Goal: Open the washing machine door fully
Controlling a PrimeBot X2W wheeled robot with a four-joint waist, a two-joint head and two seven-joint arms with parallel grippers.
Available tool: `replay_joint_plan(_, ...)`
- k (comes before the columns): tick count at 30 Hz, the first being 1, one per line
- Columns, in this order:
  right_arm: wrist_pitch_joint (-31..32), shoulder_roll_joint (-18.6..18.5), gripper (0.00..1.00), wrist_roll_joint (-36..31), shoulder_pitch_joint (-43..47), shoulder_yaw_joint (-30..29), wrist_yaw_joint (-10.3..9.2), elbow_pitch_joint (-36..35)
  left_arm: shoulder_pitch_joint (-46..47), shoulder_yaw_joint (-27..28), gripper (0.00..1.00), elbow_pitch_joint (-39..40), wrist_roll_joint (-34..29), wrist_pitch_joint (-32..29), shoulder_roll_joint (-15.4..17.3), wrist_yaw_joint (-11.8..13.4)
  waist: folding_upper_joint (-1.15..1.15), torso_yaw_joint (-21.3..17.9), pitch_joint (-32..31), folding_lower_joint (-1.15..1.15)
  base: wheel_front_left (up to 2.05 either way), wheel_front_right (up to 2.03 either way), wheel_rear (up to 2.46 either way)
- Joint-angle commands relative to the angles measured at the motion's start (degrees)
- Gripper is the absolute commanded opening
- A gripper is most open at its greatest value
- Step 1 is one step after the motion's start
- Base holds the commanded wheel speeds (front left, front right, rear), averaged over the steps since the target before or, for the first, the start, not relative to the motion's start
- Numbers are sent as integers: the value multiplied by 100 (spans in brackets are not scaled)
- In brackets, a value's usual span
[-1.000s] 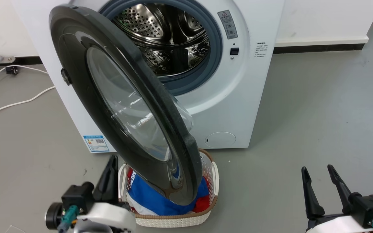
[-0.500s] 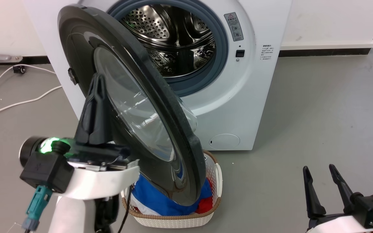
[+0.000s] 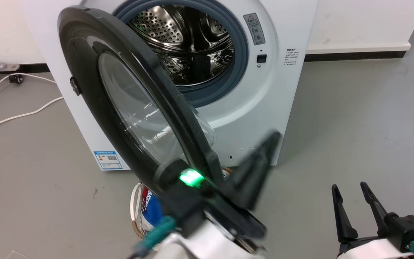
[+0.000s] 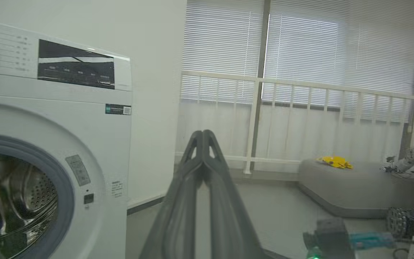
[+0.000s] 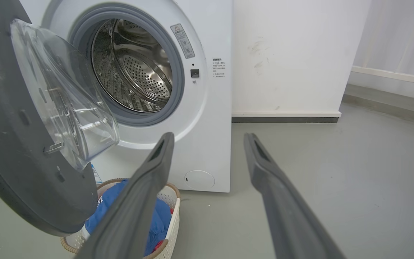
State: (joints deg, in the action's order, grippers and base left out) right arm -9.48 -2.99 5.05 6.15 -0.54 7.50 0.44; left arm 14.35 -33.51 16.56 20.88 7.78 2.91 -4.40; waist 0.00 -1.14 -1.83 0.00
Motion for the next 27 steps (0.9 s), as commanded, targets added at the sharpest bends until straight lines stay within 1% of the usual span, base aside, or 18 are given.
replay_joint_plan(1,5,19,100,-17,-19,-14,-1,-9,-130,-277,0,-161,135,-194,2,-60,0,-22,13,0,0,0,0)
replay_joint_plan(3,0,19,100,-5,-11,-20,-1,-21,-233,-597,0,-370,307,-440,-1,-90,0,-39,29,0,0,0,0)
replay_joint_plan(6,-5,19,100,11,-1,-23,-1,-25,-388,-931,0,-732,486,-762,8,-125,0,-69,57,0,0,0,0)
replay_joint_plan(10,-1,19,100,43,-6,-11,-1,-19,-548,-1117,0,-1210,621,-994,56,-141,0,-124,88,0,0,0,0)
replay_joint_plan(14,37,20,100,8,-47,7,-1,-1,-540,-972,0,-1767,616,-955,70,72,0,-192,130,0,0,0,0)
replay_joint_plan(15,37,20,100,8,-47,7,-1,-1,-540,-972,0,-1767,616,-955,70,72,0,-192,130,0,0,0,0)
replay_joint_plan(22,65,20,100,-45,-110,27,-1,20,-103,-567,0,-2679,683,-538,31,352,0,-283,175,0,0,0,0)
replay_joint_plan(27,79,20,100,10,-126,21,-1,40,245,-366,0,-3196,803,-249,15,472,0,-320,214,0,0,0,0)
